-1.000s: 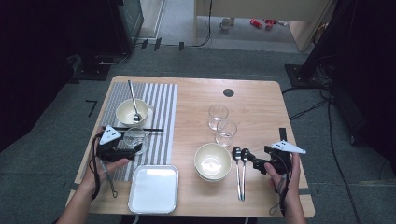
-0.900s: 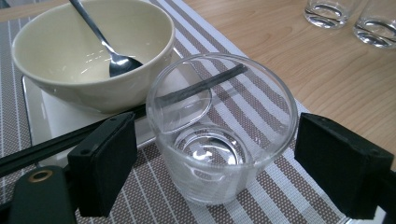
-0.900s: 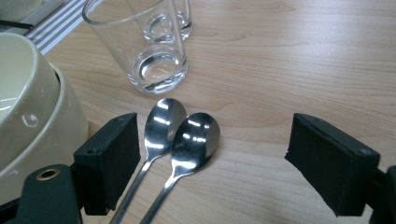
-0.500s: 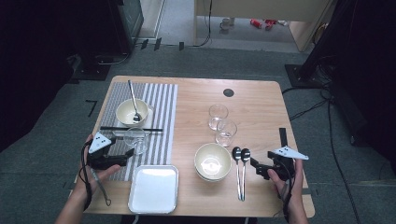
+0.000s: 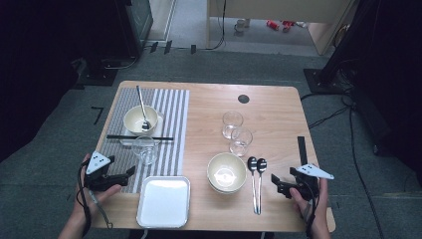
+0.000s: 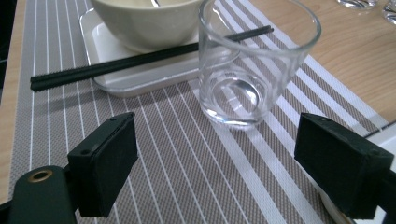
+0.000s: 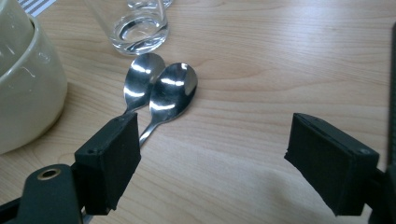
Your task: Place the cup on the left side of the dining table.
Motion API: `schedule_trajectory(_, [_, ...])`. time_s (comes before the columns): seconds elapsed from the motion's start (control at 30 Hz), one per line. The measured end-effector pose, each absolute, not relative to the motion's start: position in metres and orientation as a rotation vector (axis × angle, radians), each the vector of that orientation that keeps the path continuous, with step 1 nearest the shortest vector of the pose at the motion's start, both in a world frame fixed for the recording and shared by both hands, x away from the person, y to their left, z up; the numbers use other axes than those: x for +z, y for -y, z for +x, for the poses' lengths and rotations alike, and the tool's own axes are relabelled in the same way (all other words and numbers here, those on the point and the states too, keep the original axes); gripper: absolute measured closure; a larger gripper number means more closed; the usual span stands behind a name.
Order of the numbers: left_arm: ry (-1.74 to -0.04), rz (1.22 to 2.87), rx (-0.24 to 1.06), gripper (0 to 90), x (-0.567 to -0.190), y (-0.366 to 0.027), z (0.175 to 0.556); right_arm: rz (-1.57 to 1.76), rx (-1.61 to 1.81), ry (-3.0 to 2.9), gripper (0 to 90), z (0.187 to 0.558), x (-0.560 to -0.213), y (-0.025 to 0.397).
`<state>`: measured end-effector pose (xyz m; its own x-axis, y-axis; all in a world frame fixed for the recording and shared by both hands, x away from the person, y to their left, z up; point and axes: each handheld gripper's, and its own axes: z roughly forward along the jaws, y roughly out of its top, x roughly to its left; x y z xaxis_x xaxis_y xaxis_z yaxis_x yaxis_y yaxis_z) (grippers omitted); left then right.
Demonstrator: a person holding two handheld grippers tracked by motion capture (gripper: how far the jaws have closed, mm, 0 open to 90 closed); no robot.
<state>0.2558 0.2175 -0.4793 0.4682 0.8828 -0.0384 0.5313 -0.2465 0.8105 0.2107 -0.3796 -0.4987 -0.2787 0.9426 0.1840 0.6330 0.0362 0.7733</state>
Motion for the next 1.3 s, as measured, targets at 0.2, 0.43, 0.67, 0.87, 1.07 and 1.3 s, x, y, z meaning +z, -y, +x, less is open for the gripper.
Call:
schedule_trajectory(0.2, [-1.209, 1.916, 0.566, 13.5, -0.485, -0.229, 0.245, 1.607, 1.094, -1.938, 17.2, 0.200, -0.505, 0.386])
schedule_trajectory(0.43, [-1.257, 1.927, 0.600, 13.7, -0.494, -0.242, 0.234, 1.596, 1.067, -1.939, 17.8, 0.189, -0.512, 0.386])
schedule_trajectory(0.67, [-1.295, 1.979, 0.586, 13.6, -0.511, -0.247, 0.229, 1.559, 0.949, -1.979, 17.6, 0.188, -0.524, 0.376])
schedule_trajectory(0.87, [-1.301, 2.022, 0.588, 13.6, -0.516, -0.244, 0.231, 1.558, 0.890, -1.965, 15.9, 0.190, -0.525, 0.367])
schedule_trajectory(1.07, [-1.302, 2.006, 0.574, 13.4, -0.518, -0.245, 0.231, 1.556, 0.890, -1.969, 15.0, 0.190, -0.525, 0.365])
schedule_trajectory(1.3, [-1.302, 2.008, 0.573, 13.4, -0.518, -0.245, 0.231, 1.550, 0.890, -1.983, 12.9, 0.190, -0.525, 0.365])
